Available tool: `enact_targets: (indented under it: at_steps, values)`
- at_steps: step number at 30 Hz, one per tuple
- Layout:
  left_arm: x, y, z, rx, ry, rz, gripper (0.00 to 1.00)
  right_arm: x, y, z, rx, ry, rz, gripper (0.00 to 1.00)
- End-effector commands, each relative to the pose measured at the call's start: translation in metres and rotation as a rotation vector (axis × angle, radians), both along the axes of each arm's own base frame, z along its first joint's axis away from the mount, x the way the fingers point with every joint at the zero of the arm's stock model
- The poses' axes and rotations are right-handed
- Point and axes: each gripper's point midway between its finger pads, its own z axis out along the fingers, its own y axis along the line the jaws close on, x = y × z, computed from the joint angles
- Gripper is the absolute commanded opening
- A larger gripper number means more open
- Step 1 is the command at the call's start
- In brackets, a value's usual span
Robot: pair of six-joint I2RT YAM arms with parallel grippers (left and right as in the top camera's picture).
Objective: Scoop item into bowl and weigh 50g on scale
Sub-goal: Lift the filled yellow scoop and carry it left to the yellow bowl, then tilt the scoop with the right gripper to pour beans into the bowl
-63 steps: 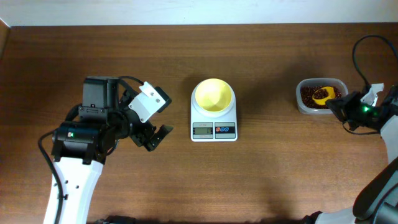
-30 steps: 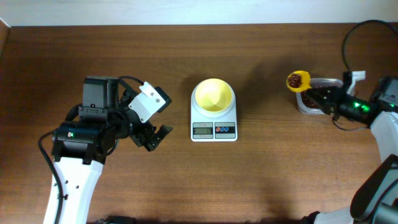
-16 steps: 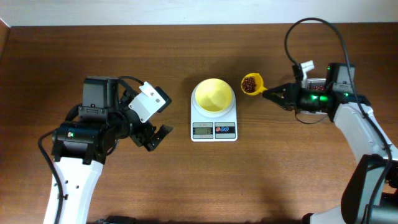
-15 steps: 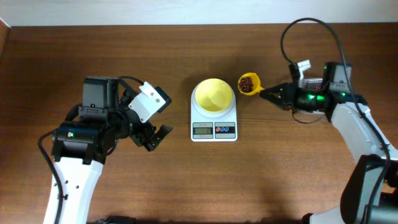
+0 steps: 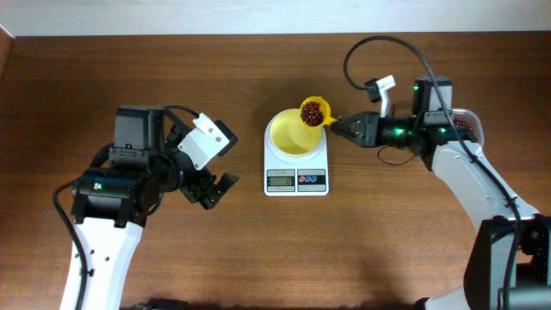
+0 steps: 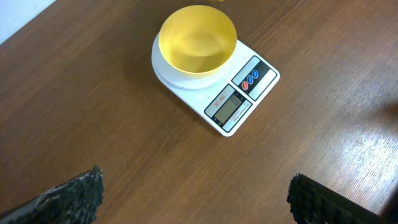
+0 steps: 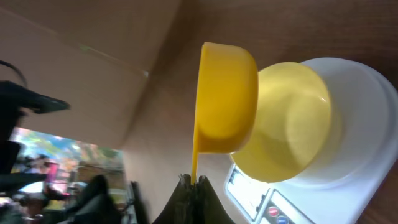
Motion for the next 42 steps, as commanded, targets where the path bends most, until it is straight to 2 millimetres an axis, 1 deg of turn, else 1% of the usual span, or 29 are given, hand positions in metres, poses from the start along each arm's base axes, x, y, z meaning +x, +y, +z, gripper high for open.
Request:
enact_targets:
  at_steps: [1, 3, 6, 12, 17, 22, 25, 29, 33, 36, 42]
  values:
    - [0.002, 0.001, 0.007, 0.006, -0.026, -0.008, 0.99, 0.008, 0.01, -0.009, -0.112, -0.108, 0.007, 0.04]
    - [0.002, 0.001, 0.007, 0.006, -0.026, -0.008, 0.99, 0.01, 0.012, -0.014, -0.159, -0.134, 0.001, 0.04]
    - [0.002, 0.001, 0.007, 0.006, -0.026, -0.008, 0.99, 0.015, 0.009, -0.024, -0.242, -0.168, -0.021, 0.04]
    - [0.002, 0.001, 0.007, 0.006, -0.026, -0.008, 0.99, 0.012, 0.018, -0.027, -0.286, -0.239, 0.025, 0.04]
    - [0.002, 0.001, 0.007, 0.006, -0.026, -0.008, 0.99, 0.011, 0.026, -0.031, -0.325, -0.265, 0.04, 0.04]
    - [0.002, 0.001, 0.007, 0.006, -0.026, -0.008, 0.99, 0.009, 0.029, -0.028, -0.328, -0.277, 0.045, 0.04]
    - [0.002, 0.001, 0.007, 0.006, -0.026, -0.008, 0.99, 0.015, 0.022, -0.027, -0.375, -0.293, 0.005, 0.04]
    - [0.002, 0.001, 0.007, 0.006, -0.026, -0.008, 0.99, 0.015, 0.021, -0.023, -0.382, -0.302, -0.002, 0.04]
    - [0.002, 0.001, 0.007, 0.006, -0.026, -0.008, 0.99, 0.014, 0.026, -0.026, -0.419, -0.311, -0.006, 0.04]
    - [0.002, 0.001, 0.007, 0.006, -0.026, -0.008, 0.99, 0.013, 0.032, -0.023, -0.476, -0.355, -0.012, 0.04]
    - [0.002, 0.001, 0.007, 0.006, -0.026, -0.008, 0.99, 0.011, 0.03, -0.027, -0.5, -0.335, -0.015, 0.04]
